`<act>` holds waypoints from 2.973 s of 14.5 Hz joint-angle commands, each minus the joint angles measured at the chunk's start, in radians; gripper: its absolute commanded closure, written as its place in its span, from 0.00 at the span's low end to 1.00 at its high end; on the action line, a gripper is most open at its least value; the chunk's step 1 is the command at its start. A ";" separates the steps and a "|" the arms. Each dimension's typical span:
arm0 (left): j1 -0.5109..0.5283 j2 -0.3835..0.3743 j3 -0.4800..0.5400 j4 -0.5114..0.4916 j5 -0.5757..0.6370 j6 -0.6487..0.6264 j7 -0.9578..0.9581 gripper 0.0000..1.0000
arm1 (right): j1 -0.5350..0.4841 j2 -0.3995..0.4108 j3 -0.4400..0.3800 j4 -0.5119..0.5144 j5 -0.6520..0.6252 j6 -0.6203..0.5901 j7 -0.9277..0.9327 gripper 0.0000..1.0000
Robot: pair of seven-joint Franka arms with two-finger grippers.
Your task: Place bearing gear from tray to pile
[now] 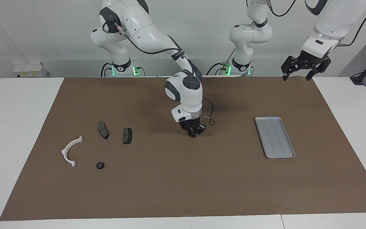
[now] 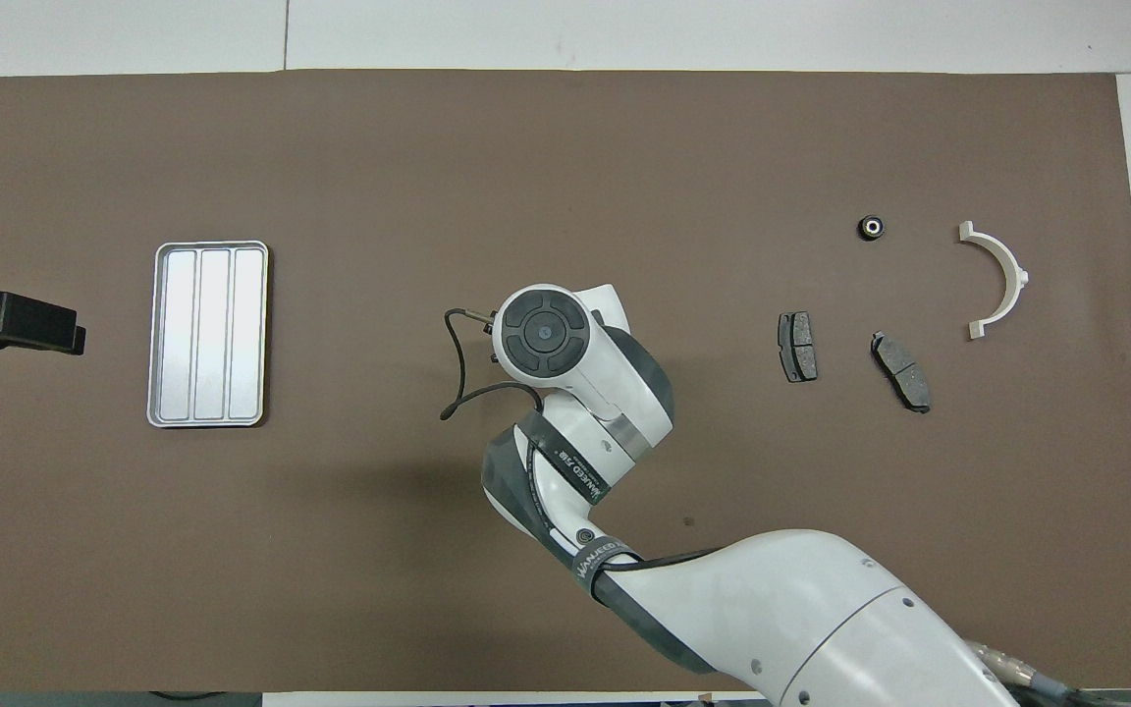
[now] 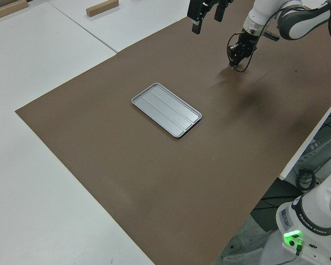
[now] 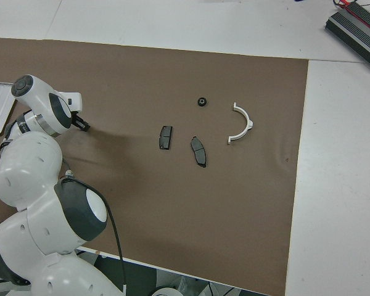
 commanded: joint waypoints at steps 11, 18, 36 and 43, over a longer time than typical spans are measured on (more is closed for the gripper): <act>-0.038 0.027 0.025 0.022 0.003 -0.043 0.007 0.00 | -0.356 -0.037 0.004 0.166 -0.031 -0.311 -0.756 1.00; -0.027 0.021 0.015 0.016 -0.004 -0.052 0.007 0.00 | -0.500 -0.032 0.004 0.025 -0.030 -0.100 -1.010 1.00; -0.029 0.010 0.016 -0.009 -0.028 0.019 0.002 0.00 | -0.520 -0.145 0.004 -0.032 -0.030 -0.122 -1.038 0.00; -0.027 0.009 0.016 -0.009 -0.028 0.014 0.002 0.00 | -0.545 -0.254 0.006 -0.029 -0.024 -0.280 -1.046 0.00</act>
